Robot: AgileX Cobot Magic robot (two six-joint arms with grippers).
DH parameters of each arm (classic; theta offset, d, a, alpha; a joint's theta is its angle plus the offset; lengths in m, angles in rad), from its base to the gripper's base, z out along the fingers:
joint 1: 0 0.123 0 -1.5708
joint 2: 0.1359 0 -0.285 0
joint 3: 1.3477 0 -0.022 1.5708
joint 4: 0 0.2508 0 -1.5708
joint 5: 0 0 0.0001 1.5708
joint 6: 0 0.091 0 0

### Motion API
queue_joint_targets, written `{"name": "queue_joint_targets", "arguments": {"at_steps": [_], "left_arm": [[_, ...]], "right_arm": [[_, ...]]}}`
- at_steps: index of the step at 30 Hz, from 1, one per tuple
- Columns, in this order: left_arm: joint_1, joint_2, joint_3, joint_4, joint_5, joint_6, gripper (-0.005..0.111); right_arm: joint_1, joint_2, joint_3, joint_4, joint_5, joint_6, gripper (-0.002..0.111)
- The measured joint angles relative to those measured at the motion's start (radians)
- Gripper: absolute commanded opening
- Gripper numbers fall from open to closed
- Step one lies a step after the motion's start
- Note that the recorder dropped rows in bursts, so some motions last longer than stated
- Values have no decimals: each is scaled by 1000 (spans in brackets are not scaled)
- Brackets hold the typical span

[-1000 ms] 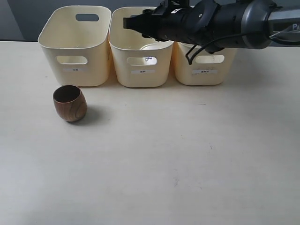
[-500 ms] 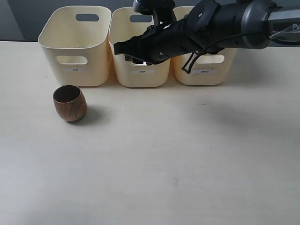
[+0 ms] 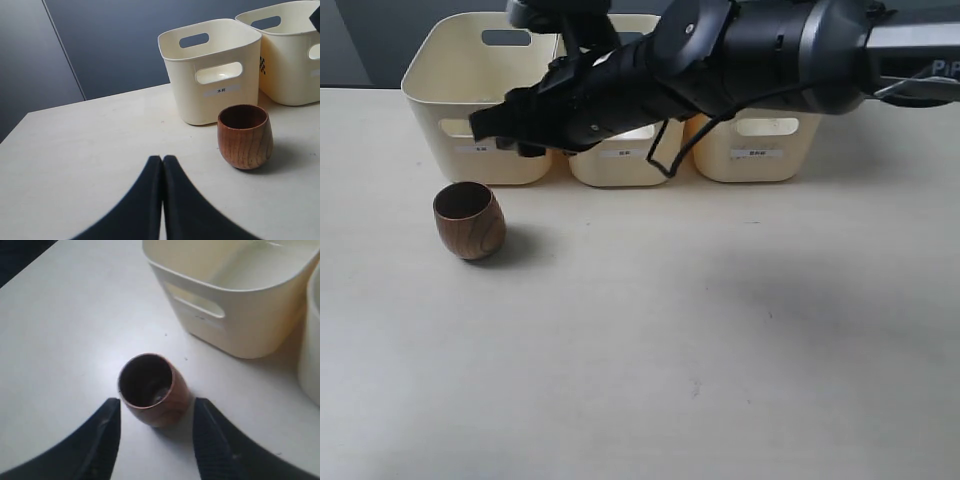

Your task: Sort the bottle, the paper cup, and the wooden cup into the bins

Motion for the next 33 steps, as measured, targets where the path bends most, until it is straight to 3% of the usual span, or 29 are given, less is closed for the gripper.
{"name": "queue_joint_targets", "arguments": {"at_steps": [6,33], "left_arm": [[0,0,0,0,0,0,0],[0,0,0,0,0,0,0]], "right_arm": [[31,0,0,-6,21,0,63],[31,174,-45,174,47,32,64]]}}
